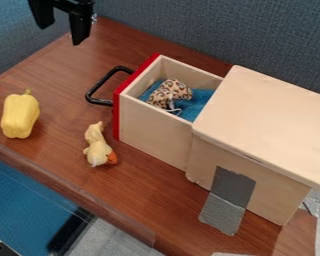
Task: Take the thing out of the drawer and put it on the left side of the table
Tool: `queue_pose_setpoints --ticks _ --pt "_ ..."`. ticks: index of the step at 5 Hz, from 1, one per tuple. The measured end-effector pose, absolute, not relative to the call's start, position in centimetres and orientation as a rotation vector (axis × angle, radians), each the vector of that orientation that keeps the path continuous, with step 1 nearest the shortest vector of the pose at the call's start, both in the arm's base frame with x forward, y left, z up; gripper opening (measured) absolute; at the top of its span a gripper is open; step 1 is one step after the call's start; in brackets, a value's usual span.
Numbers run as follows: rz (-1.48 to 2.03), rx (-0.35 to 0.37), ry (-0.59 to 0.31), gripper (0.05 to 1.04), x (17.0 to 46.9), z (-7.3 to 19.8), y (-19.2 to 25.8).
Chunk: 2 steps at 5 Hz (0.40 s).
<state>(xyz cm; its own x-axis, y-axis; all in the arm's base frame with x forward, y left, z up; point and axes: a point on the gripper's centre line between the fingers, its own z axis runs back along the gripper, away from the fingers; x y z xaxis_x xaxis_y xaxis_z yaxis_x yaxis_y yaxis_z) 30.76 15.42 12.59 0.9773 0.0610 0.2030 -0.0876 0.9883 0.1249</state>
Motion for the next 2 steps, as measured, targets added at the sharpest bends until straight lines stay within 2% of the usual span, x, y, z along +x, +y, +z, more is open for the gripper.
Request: queue_pose_setpoints --ticks 1,2 --pt "0.076 0.121 -0.172 1.0 30.7 11.7 15.3" --pt "0.032 0.099 -0.141 1.0 31.6 11.4 11.7"
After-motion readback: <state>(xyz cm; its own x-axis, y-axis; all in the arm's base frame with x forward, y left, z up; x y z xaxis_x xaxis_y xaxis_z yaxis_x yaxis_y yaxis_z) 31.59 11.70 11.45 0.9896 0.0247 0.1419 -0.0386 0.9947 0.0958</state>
